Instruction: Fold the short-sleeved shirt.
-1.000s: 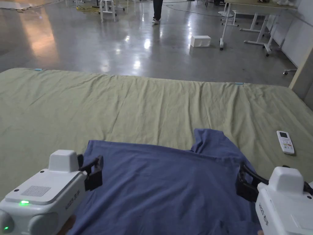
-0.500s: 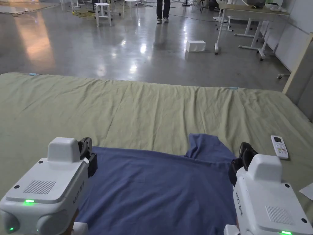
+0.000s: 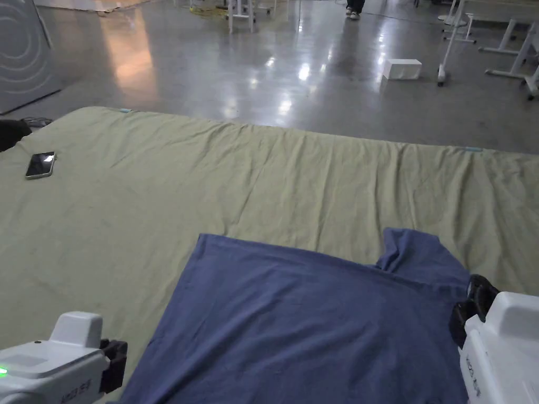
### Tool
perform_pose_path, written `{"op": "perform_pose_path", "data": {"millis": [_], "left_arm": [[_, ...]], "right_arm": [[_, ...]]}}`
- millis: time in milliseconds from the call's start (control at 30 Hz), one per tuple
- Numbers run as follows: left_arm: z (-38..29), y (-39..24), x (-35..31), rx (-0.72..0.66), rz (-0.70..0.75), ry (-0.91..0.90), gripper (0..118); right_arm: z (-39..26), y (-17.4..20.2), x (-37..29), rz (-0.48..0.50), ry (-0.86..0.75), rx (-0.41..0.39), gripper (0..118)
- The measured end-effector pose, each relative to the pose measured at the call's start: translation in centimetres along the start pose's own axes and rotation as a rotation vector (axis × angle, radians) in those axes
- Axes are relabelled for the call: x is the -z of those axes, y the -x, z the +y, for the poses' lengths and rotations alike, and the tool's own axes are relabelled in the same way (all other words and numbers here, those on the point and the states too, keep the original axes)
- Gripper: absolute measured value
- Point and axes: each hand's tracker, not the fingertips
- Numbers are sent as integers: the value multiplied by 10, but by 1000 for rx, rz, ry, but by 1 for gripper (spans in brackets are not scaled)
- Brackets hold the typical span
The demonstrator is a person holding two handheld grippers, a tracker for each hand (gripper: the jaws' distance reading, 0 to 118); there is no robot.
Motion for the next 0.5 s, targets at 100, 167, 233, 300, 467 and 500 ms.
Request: {"op": "perform_pose_path", "data": {"millis": [100,167,233,300,467,500], "left_arm": [[-18,11,13,-16,1,120,21],[-27,17,23,-41,-34,191,40],[-33,21,32,-101,-37,221,66],[-38,24,43,-125,-43,248,73],[-46,21,69,-128,1,272,72],[-49,19,76,-105,10,275,72]], "right_arm": [[-5,6,1,18,20,-1,0],[-8,9,2,29,30,-8,0],[-10,11,3,40,39,-11,0],[-13,12,3,44,47,-20,0],[-20,12,5,49,73,-24,0],[-21,11,5,54,84,-21,0]]}}
